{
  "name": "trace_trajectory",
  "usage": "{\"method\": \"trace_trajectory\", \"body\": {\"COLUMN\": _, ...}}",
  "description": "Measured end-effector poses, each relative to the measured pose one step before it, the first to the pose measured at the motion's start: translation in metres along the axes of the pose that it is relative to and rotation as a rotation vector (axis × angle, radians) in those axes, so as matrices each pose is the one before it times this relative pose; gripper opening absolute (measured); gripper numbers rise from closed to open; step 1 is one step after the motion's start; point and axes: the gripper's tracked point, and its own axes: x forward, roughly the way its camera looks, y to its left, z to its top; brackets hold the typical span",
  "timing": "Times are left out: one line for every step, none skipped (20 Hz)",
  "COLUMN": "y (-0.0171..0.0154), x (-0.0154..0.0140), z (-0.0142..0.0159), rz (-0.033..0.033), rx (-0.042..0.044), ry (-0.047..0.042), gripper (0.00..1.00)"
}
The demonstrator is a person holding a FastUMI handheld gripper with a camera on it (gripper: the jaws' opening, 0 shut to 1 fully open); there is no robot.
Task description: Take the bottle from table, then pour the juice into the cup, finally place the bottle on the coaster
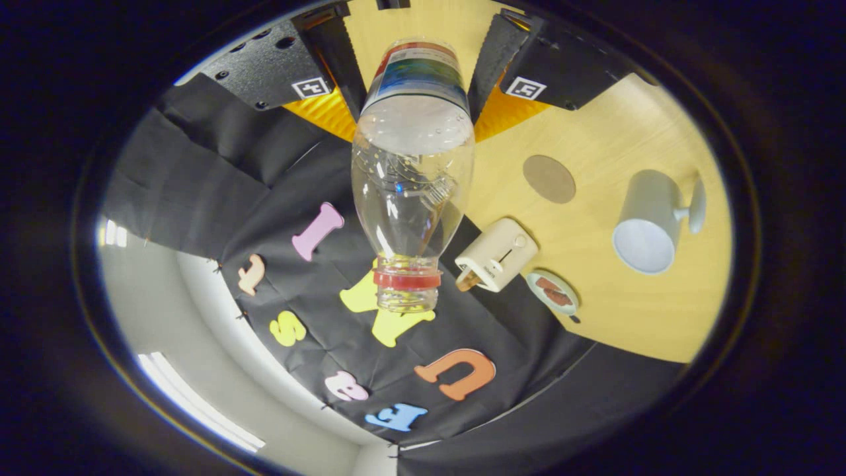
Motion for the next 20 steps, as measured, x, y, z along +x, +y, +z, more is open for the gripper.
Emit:
{"method": "trace_trajectory", "body": {"y": 0.00172, "x": 0.00034, "z": 0.00224, "rz": -0.00736, "rx": -0.03968, "ry": -0.00271, "gripper": 0.82}}
{"method": "trace_trajectory", "body": {"y": 0.00309, "x": -0.00104, "z": 0.00224, "rz": -0.0014, "rx": -0.03348, "ry": -0.00182, "gripper": 0.81}}
{"method": "trace_trajectory", "body": {"y": 0.00357, "x": 0.0003, "z": 0.00234, "rz": 0.00196, "rx": -0.03198, "ry": -0.0005, "gripper": 0.81}}
{"method": "trace_trajectory", "body": {"y": 0.00252, "x": -0.00072, "z": 0.00218, "rz": -0.00108, "rx": -0.03196, "ry": 0.00056, "gripper": 0.81}}
{"method": "trace_trajectory", "body": {"y": 0.00271, "x": -0.00086, "z": 0.00301, "rz": -0.00005, "rx": -0.03542, "ry": 0.00056, "gripper": 0.81}}
{"method": "trace_trajectory", "body": {"y": 0.00116, "x": -0.00134, "z": 0.00346, "rz": -0.00549, "rx": -0.0326, "ry": -0.00005, "gripper": 0.81}}
{"method": "trace_trajectory", "body": {"y": 0.00198, "x": -0.00239, "z": 0.00519, "rz": -0.00762, "rx": -0.04272, "ry": -0.00122, "gripper": 0.81}}
{"method": "trace_trajectory", "body": {"y": 0.00161, "x": -0.00226, "z": 0.00529, "rz": -0.00661, "rx": -0.03927, "ry": -0.0055, "gripper": 0.81}}
{"method": "trace_trajectory", "body": {"y": 0.00135, "x": -0.00066, "z": 0.00264, "rz": -0.00494, "rx": -0.03537, "ry": -0.00274, "gripper": 0.81}}
{"method": "trace_trajectory", "body": {"y": 0.00185, "x": -0.00136, "z": 0.00456, "rz": -0.00352, "rx": -0.03054, "ry": -0.00564, "gripper": 0.81}}
{"method": "trace_trajectory", "body": {"y": 0.00185, "x": -0.00147, "z": 0.00217, "rz": -0.00164, "rx": -0.02835, "ry": 0.00002, "gripper": 0.81}}
{"method": "trace_trajectory", "body": {"y": 0.00231, "x": -0.00097, "z": 0.00021, "rz": -0.00026, "rx": -0.02729, "ry": 0.00285, "gripper": 0.81}}
{"method": "trace_trajectory", "body": {"y": 0.00082, "x": 0.00059, "z": 0.00228, "rz": -0.00008, "rx": -0.03067, "ry": 0.00144, "gripper": 0.81}}
{"method": "trace_trajectory", "body": {"y": 0.00121, "x": -0.00044, "z": 0.00288, "rz": -0.00117, "rx": -0.03016, "ry": 0.00017, "gripper": 0.81}}
{"method": "trace_trajectory", "body": {"y": 0.001, "x": 0.00008, "z": 0.00203, "rz": -0.00039, "rx": -0.03052, "ry": 0.00009, "gripper": 0.81}}
{"method": "trace_trajectory", "body": {"y": 0.00183, "x": -0.00067, "z": 0.00019, "rz": -0.00326, "rx": -0.02957, "ry": 0.00504, "gripper": 0.81}}
{"method": "trace_trajectory", "body": {"y": 0.00089, "x": -0.00097, "z": 0.00182, "rz": -0.00435, "rx": -0.02745, "ry": 0.00521, "gripper": 0.81}}
{"method": "trace_trajectory", "body": {"y": 0.00201, "x": -0.00073, "z": 0.00127, "rz": -0.00136, "rx": -0.02499, "ry": 0.00272, "gripper": 0.81}}
{"method": "trace_trajectory", "body": {"y": 0.00048, "x": 0.00038, "z": 0.00097, "rz": -0.00194, "rx": -0.02428, "ry": 0.00305, "gripper": 0.81}}
{"method": "trace_trajectory", "body": {"y": 0.001, "x": -0.00129, "z": 0.00127, "rz": 0.00154, "rx": -0.02158, "ry": 0.00343, "gripper": 0.81}}
